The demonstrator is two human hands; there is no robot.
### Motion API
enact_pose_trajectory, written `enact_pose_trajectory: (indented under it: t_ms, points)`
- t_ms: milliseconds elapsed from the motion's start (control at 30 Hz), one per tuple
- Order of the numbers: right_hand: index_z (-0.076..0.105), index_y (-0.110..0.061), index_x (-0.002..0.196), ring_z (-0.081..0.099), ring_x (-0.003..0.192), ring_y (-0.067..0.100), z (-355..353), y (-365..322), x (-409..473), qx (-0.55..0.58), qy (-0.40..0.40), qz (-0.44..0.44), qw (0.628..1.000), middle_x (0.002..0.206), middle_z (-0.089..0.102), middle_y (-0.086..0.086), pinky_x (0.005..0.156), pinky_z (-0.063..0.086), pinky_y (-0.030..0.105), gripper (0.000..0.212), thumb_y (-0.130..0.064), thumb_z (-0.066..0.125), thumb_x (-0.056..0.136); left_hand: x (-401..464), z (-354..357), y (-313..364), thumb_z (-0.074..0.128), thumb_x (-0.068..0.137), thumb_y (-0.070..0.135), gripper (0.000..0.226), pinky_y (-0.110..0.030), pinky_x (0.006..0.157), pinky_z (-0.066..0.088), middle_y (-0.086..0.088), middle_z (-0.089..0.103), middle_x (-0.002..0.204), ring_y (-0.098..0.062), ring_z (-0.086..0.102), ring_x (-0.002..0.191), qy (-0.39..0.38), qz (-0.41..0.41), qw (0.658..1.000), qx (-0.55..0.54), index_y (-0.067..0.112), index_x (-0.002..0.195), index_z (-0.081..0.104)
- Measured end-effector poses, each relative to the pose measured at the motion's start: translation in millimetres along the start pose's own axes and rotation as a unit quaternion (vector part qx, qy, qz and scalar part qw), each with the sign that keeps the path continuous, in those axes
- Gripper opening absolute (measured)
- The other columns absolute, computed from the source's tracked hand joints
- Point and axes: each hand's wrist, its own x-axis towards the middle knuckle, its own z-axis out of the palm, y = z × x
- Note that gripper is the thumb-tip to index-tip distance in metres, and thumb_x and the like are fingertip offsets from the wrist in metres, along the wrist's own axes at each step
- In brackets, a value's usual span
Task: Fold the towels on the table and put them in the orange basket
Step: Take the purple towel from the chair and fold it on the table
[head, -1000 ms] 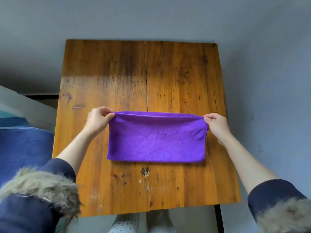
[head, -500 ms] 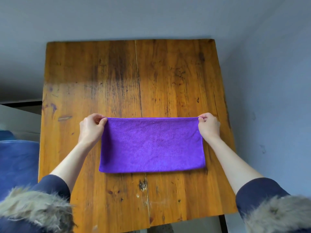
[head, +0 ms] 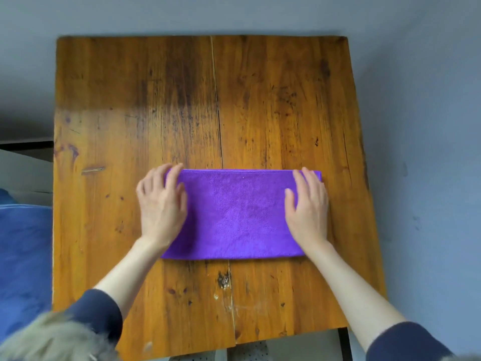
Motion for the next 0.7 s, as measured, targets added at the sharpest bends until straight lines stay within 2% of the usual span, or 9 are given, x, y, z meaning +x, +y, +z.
enact_pose_trajectory:
  t_ms: [100, 200, 300, 367, 500, 600, 700]
  points:
    - [0.043, -0.013, 0.14, 0.029, 0.14, 0.029, 28, -24, -34, -0.086, -0.083, -0.129, 0.985, 0.149, 0.036, 0.012, 0.112, 0.022, 0.055, 0.05, -0.029, 0.045, 0.093, -25, 25, 29, 0.043, 0.088, 0.028, 0.049, -0.058, 0.11, 0.019, -0.014, 0.039, 0.146, -0.037, 0.032, 0.137, -0.09, 0.117, 0.987, 0.058, 0.019, 0.135, 0.047]
    - [0.037, -0.017, 0.143, 0.024, 0.141, 0.028, 49, -31, -35, -0.102, -0.104, -0.151, 0.978, 0.151, 0.031, 0.01, 0.113, 0.017, 0.055, 0.055, -0.037, 0.043, 0.092, -25, 43, 32, 0.038, 0.091, 0.04, 0.051, -0.061, 0.111, 0.008, -0.01, 0.029, 0.153, -0.036, 0.02, 0.142, -0.126, 0.107, 0.983, 0.086, 0.026, 0.14, 0.041]
    - [0.031, -0.016, 0.145, 0.017, 0.144, 0.025, 54, -13, -21, -0.1, -0.108, -0.153, 0.977, 0.154, 0.024, 0.009, 0.117, 0.01, 0.049, 0.058, -0.042, 0.038, 0.094, -16, 50, 11, 0.031, 0.092, 0.048, 0.054, -0.061, 0.112, 0.003, -0.007, 0.023, 0.155, -0.035, 0.013, 0.143, -0.125, 0.112, 0.979, 0.114, 0.031, 0.144, 0.033]
    - [0.029, -0.015, 0.146, 0.015, 0.144, 0.023, 50, 10, -15, -0.112, -0.095, -0.133, 0.98, 0.155, 0.022, 0.009, 0.117, 0.009, 0.044, 0.059, -0.044, 0.033, 0.095, -12, 50, -4, 0.028, 0.093, 0.049, 0.055, -0.06, 0.113, 0.003, -0.007, 0.022, 0.155, -0.035, 0.014, 0.143, -0.117, 0.127, 0.977, 0.121, 0.031, 0.145, 0.029]
    - [0.023, -0.017, 0.148, 0.009, 0.145, 0.019, 36, 49, -9, -0.108, -0.055, -0.023, 0.992, 0.157, 0.016, 0.008, 0.118, 0.008, 0.036, 0.058, -0.043, 0.027, 0.096, -8, 47, -16, 0.026, 0.094, 0.047, 0.055, -0.055, 0.115, 0.007, -0.009, 0.021, 0.155, -0.034, 0.015, 0.143, -0.099, 0.138, 0.978, 0.121, 0.029, 0.146, 0.029]
    - [0.02, -0.017, 0.149, 0.004, 0.146, 0.02, 34, 51, -10, -0.127, -0.061, -0.007, 0.99, 0.158, 0.011, 0.008, 0.118, 0.005, 0.037, 0.058, -0.041, 0.025, 0.096, -9, 45, -15, 0.025, 0.094, 0.045, 0.055, -0.052, 0.116, 0.004, -0.009, 0.018, 0.156, -0.033, 0.012, 0.144, -0.108, 0.133, 0.979, 0.108, 0.028, 0.146, 0.027]
    - [0.023, -0.014, 0.148, 0.006, 0.146, 0.026, 33, 31, -19, -0.143, -0.045, 0.013, 0.989, 0.157, 0.012, 0.013, 0.117, 0.001, 0.044, 0.058, -0.04, 0.025, 0.096, -20, 39, -13, 0.026, 0.095, 0.038, 0.053, -0.05, 0.116, 0.004, -0.01, 0.017, 0.156, -0.032, 0.01, 0.145, -0.121, 0.129, 0.982, 0.07, 0.024, 0.146, 0.028]
